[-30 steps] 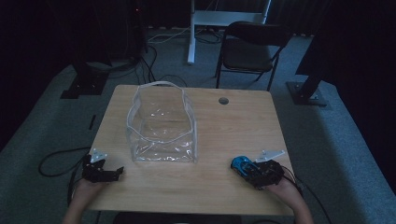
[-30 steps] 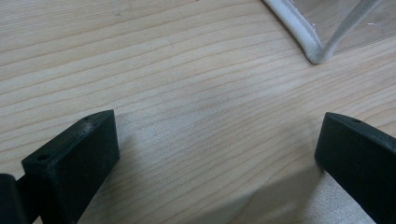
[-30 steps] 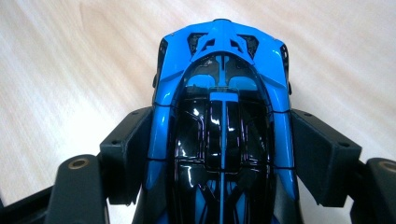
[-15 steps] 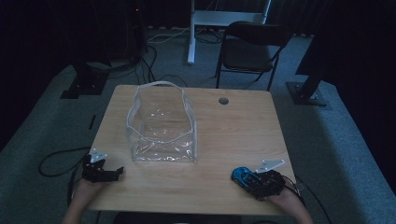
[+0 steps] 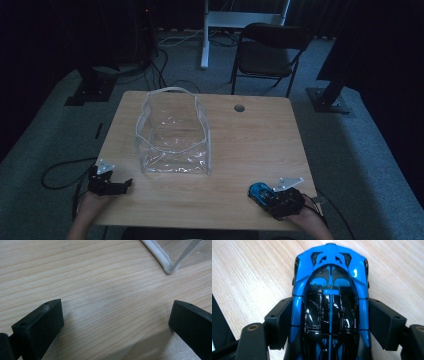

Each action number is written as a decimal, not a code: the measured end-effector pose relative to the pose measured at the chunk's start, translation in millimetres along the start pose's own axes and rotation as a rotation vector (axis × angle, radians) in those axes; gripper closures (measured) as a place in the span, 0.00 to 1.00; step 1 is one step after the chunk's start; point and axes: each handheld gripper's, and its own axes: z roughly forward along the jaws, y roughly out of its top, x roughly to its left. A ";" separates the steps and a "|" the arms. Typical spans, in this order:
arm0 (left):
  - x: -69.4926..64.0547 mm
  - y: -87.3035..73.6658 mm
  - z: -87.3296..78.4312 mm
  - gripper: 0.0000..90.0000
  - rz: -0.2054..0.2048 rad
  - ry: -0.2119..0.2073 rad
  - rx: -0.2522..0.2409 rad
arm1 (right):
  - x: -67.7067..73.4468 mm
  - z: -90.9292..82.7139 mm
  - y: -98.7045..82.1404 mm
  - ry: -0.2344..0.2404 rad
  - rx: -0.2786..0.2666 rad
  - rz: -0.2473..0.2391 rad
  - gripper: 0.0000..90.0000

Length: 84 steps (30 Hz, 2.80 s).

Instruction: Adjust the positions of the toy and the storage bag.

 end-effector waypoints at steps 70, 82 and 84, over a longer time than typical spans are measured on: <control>-24.9 52.6 23.4 0.11 0.080 -0.211 -0.069 | 31.1 91.2 192.6 0.185 -0.156 -0.081 0.36; -32.2 56.4 23.5 0.58 0.101 -0.232 -0.126 | 31.0 97.3 192.6 0.174 -0.156 -0.074 0.66; -34.1 57.1 23.4 0.67 0.105 -0.252 -0.120 | 33.5 96.8 192.9 0.180 -0.150 -0.095 0.71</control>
